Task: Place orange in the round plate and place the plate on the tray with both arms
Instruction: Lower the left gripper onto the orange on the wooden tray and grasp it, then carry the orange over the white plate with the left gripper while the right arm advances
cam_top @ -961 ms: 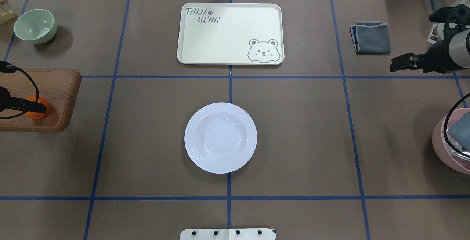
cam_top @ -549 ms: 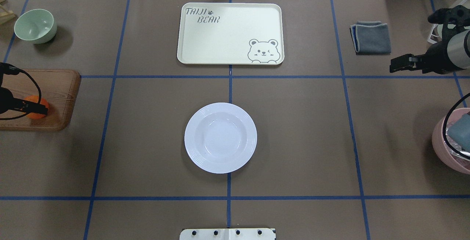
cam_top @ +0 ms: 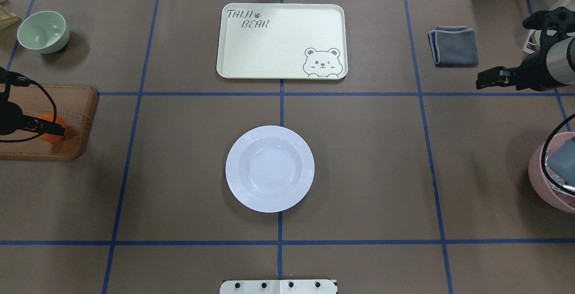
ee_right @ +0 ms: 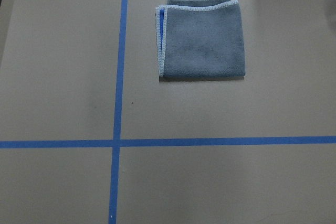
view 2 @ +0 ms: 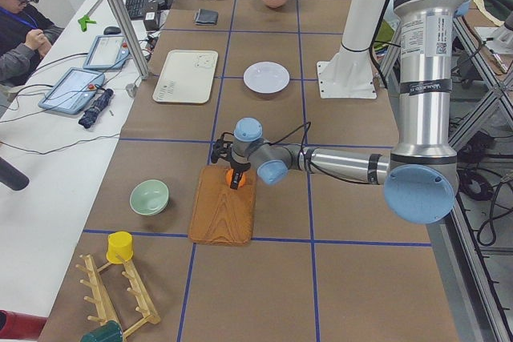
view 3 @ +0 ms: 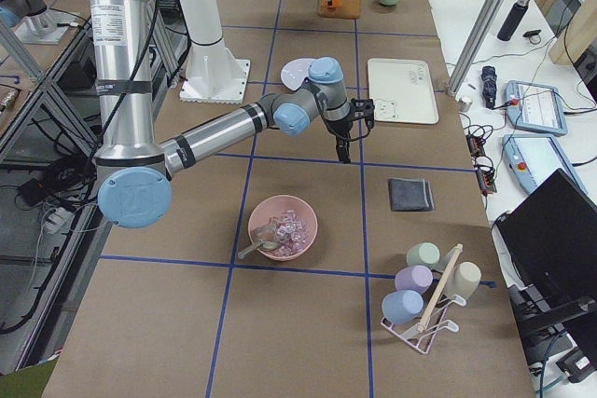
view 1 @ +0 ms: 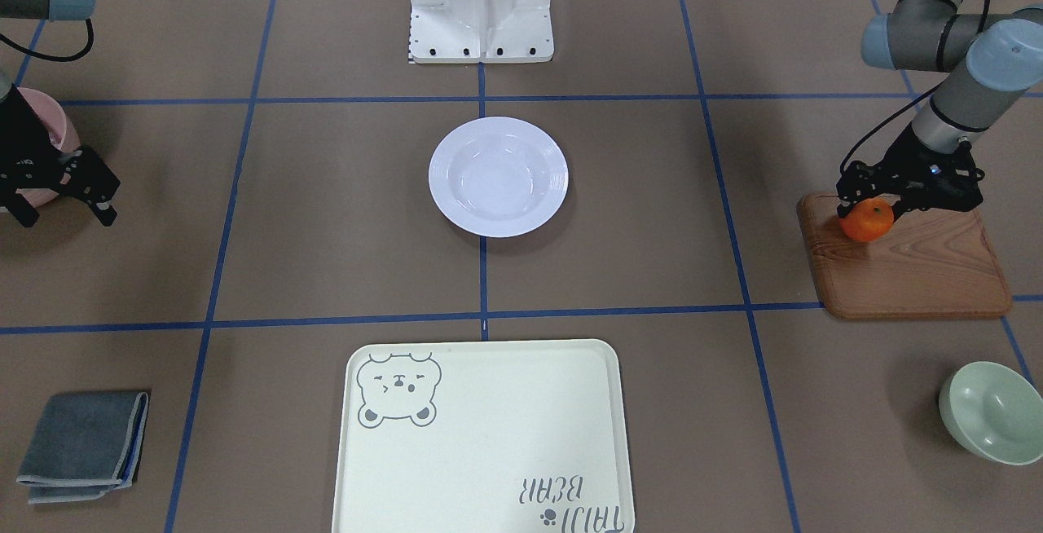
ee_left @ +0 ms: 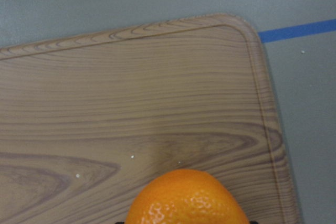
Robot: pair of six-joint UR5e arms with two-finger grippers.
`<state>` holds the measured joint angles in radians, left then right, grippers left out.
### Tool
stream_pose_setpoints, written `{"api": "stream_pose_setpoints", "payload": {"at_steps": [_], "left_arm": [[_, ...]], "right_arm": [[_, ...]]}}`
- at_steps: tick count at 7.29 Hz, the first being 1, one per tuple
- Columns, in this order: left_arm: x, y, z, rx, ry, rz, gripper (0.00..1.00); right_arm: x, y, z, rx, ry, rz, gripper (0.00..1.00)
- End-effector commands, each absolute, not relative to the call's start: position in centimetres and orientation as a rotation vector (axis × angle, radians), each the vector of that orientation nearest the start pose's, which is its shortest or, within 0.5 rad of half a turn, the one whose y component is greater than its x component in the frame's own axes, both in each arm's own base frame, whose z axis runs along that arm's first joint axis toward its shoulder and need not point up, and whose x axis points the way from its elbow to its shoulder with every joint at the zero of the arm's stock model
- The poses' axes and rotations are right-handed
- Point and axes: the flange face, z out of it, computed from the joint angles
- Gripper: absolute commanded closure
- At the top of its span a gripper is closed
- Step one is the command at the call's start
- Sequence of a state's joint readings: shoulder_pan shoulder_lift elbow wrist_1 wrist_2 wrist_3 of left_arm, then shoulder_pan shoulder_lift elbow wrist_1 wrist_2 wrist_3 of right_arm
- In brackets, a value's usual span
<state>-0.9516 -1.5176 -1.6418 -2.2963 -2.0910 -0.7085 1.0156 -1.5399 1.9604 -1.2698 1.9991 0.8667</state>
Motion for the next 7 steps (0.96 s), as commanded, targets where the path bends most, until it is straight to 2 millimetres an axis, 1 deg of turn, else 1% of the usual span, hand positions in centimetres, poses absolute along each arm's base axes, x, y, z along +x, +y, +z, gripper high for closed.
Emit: {"api": "stream_pose_setpoints", "payload": {"at_steps": [1, 2, 3, 4, 5, 6, 7], "left_arm": [[22.6, -48.1, 52.0, 0.282, 0.893, 0.111, 1.0], [24.0, -50.3, 46.8, 0.27, 0.881, 0.089, 1.0], [25.3, -51.6, 41.3, 0.253, 0.874, 0.06, 1.0], [28.8, -51.3, 35.8, 0.204, 0.894, 0.021, 1.0], [33.5, -50.5, 31.5, 0.195, 0.861, -0.008, 1.0], [38.9, -49.0, 25.8, 0.142, 0.824, -0.048, 1.0], [43.4, -46.8, 21.2, 0.108, 0.798, -0.08, 1.0]], "right_arm": [[-19.0, -47.8, 42.8, 0.273, -0.779, 0.135, 0.0], [-19.6, -47.7, 42.3, 0.276, -0.787, 0.121, 0.0], [-20.9, -47.9, 40.9, 0.289, -0.804, 0.1, 0.0], [-22.3, -47.9, 39.7, 0.281, -0.829, 0.113, 0.0], [-24.2, -47.9, 37.9, 0.267, -0.861, 0.156, 0.0], [-26.2, -47.4, 36.5, 0.275, -0.902, 0.202, 0.0], [-27.7, -46.4, 35.6, 0.278, -0.97, 0.26, 0.0]]}}
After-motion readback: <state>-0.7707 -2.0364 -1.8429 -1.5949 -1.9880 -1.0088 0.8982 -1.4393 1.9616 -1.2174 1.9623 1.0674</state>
